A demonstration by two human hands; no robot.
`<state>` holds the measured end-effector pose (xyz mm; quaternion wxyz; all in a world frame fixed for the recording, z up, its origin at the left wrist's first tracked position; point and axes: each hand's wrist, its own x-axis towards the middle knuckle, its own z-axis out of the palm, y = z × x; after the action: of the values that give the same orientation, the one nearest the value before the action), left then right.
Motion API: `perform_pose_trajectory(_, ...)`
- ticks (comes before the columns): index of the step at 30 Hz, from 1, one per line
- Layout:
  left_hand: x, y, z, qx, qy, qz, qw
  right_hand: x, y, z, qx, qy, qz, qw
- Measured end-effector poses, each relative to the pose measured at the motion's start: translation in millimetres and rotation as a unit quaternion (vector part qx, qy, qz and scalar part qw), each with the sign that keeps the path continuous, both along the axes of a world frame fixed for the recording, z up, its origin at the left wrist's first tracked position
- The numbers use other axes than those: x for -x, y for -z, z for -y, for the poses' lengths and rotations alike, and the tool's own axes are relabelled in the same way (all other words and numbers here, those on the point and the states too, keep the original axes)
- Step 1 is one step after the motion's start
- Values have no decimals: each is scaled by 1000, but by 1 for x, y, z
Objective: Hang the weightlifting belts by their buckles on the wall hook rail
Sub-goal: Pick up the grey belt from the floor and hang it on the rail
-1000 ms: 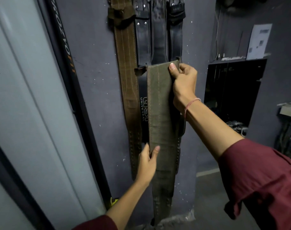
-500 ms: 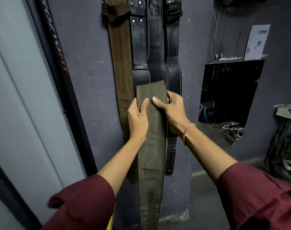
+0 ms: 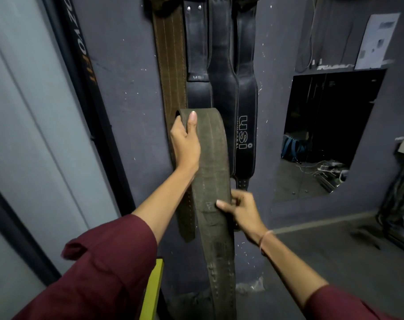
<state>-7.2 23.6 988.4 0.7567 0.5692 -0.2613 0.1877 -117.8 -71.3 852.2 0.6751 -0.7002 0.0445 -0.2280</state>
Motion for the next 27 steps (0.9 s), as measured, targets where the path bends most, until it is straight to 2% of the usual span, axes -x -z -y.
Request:
perform_pose_trajectory(4, 10, 6, 6, -40, 30, 2, 999, -21, -99, 5, -9, -6, 130, 991)
perform_pose_trajectory(7, 21, 11, 12, -90, 44, 20, 995, -37, -141, 18, -87, -1, 117, 989)
perform_pose_trajectory(9, 25, 15, 11, -120, 50, 41, 991, -40, -150, 24, -119, 8, 102, 988)
perform_pose_trajectory(12, 29, 34, 7, -118, 69, 38, 990, -45, -152, 24, -146, 53, 110, 982)
perform_pose_trajectory(18, 42, 137, -5, -151, 95, -91, 980, -55, -166, 33, -170, 115, 137, 969)
perform_pose_trajectory(21, 51, 166, -8, -152, 119, -126, 973, -54, -168, 37, -161, 122, 143, 969)
perform_pose_trajectory(24, 48, 153, -1, -140, 103, -128, 976, -52, -165, 36, -140, 110, 141, 974)
perform_pose_trajectory(27, 36, 106, 9, -102, 63, -100, 988, -47, -157, 35, -109, 88, 144, 980)
